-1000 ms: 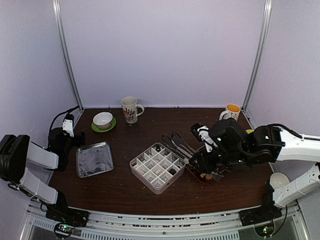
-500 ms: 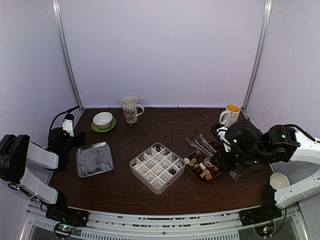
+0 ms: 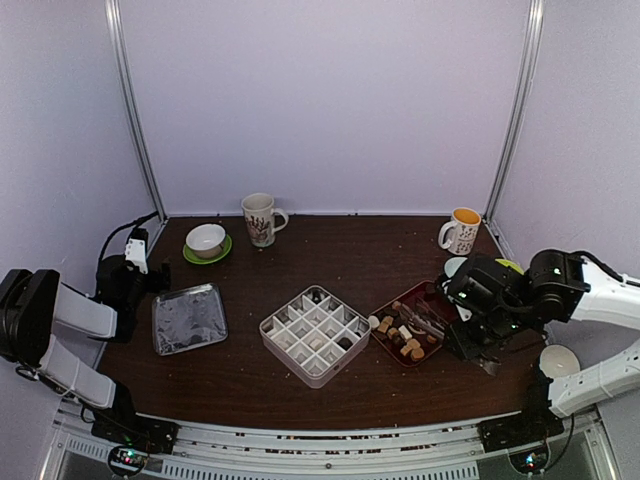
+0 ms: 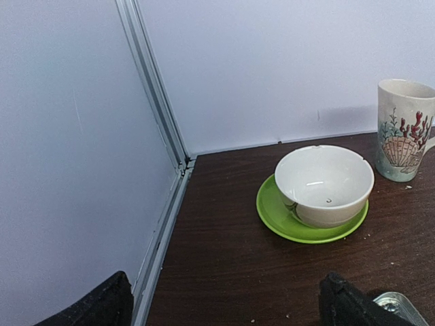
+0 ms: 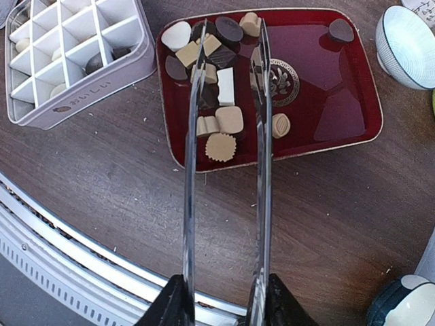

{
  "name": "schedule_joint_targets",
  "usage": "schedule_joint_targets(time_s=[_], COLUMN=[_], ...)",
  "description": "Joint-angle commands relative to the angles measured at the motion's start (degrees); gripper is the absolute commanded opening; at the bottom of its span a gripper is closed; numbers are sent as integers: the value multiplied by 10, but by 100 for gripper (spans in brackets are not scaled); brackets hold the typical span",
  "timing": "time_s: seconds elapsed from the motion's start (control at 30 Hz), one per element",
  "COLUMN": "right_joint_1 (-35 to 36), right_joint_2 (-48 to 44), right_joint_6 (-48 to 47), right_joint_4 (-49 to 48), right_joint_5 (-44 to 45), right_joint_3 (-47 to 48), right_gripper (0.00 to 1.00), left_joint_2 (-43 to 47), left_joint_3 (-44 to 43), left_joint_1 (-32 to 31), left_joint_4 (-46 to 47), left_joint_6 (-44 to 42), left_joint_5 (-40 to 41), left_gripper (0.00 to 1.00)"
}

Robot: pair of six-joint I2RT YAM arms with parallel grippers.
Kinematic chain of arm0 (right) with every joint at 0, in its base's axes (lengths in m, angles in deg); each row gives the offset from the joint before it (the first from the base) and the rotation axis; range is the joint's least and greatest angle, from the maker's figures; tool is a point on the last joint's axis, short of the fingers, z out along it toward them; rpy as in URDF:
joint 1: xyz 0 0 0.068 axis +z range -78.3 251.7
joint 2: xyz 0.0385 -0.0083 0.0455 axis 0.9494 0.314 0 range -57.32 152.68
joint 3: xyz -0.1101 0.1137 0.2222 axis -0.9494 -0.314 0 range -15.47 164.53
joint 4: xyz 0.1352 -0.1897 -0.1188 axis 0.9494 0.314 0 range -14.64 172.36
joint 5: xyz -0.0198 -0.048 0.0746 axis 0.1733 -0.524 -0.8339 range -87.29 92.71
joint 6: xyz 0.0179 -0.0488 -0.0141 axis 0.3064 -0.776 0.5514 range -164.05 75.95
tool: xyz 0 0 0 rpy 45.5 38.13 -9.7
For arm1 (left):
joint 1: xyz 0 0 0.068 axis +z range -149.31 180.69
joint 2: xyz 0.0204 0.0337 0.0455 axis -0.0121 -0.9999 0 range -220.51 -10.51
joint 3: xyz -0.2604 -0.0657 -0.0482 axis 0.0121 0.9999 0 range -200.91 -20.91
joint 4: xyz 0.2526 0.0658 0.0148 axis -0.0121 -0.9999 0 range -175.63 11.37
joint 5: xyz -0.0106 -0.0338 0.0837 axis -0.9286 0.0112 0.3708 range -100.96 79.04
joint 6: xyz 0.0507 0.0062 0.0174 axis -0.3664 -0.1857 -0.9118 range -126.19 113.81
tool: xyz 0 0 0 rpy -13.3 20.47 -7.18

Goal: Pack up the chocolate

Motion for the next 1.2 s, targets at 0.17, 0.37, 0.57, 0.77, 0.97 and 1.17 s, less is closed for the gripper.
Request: schedule_joint_targets(time_s=[0.17, 0.37, 0.57, 0.77, 0.97, 1.17], right_joint_1=[-26, -32, -36, -56, -68, -73], right_joint_2=[-41, -47, -57, -67, -57, -48], right_joint_6=[28, 28, 27, 19, 3, -1], right_joint_4=[27, 30, 0, -2, 13, 11], right_joint_5=[-72, -81, -95, -116, -117, -108], right_joint_3=[-34, -49, -72, -80, -64, -47], right_gripper=[40, 40, 39, 39, 39, 39], left_joint_2=[-3, -3, -3, -3, -3, -3], left_joint_3=[-13, -13, -13, -13, -13, -13], left_joint_1=[4, 5, 4, 5, 5, 4], left_joint_4=[22, 22, 22, 22, 22, 22], left_joint_6=[6, 6, 6, 6, 6, 5], left_joint_5=[0, 0, 0, 0, 0, 0], left_gripper=[98, 98, 98, 98, 98, 98])
